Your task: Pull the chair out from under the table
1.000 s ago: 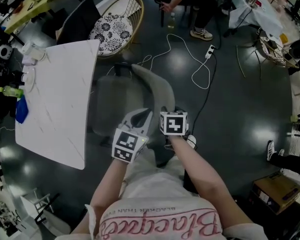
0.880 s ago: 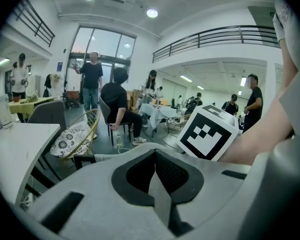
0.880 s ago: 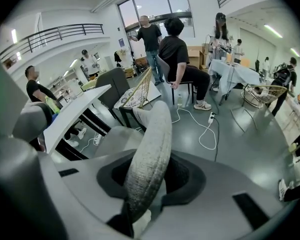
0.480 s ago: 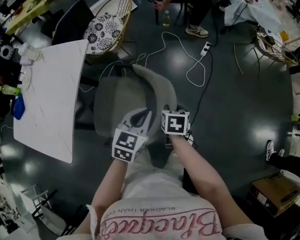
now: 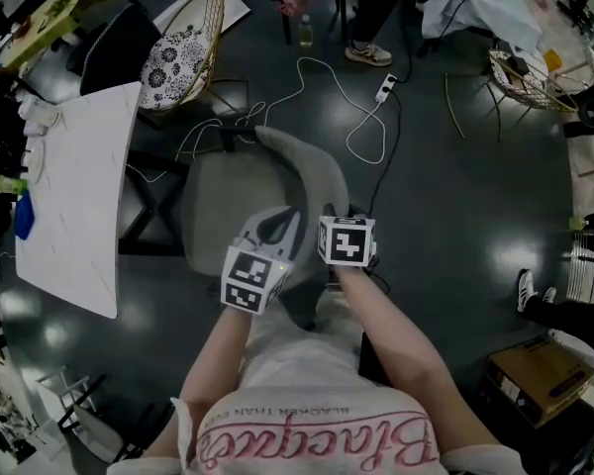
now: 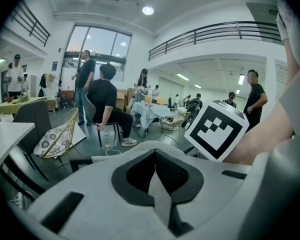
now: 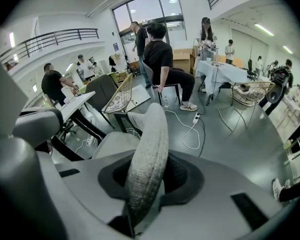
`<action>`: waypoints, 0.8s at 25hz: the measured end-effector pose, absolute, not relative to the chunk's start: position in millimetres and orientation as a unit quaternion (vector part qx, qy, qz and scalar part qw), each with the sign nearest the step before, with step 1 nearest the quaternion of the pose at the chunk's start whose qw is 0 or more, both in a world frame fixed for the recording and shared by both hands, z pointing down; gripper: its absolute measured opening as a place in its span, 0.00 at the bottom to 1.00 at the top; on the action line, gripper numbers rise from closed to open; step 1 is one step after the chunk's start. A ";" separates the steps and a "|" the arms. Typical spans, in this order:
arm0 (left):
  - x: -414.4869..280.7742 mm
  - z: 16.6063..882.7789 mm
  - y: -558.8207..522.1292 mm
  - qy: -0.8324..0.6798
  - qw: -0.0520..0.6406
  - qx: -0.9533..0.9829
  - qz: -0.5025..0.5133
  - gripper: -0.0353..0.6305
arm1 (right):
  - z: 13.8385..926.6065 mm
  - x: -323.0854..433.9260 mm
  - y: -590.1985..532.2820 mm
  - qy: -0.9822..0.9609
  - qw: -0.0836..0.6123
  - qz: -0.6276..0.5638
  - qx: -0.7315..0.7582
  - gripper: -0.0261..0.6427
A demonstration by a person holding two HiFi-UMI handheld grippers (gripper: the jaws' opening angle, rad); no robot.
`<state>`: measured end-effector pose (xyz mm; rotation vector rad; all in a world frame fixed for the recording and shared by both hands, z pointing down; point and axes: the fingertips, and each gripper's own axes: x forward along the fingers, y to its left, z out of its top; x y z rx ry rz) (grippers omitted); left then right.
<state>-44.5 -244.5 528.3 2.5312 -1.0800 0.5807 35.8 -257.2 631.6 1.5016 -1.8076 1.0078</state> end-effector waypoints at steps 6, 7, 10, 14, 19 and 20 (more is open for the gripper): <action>8.5 525.0 -249.1 -0.381 0.153 0.889 0.201 0.06 | 630.0 90.1 -250.9 -0.678 0.300 0.375 0.557 0.17; 15.5 523.1 -250.5 -0.384 0.154 0.889 0.198 0.06 | 629.6 97.6 -249.6 -0.678 0.302 0.376 0.556 0.17; 35.7 521.1 -248.0 -0.386 0.157 0.888 0.194 0.06 | 629.8 117.2 -243.7 -0.677 0.304 0.377 0.554 0.18; 56.3 521.3 -241.6 -0.389 0.159 0.887 0.191 0.06 | 630.1 143.2 -239.7 -0.674 0.308 0.373 0.558 0.18; 62.9 515.8 -231.4 -0.389 0.164 0.886 0.190 0.06 | 621.9 155.8 -238.8 -0.686 0.305 0.356 0.556 0.24; 61.7 514.6 -228.8 -0.390 0.164 0.886 0.189 0.06 | 618.1 155.8 -238.4 -0.689 0.302 0.351 0.558 0.25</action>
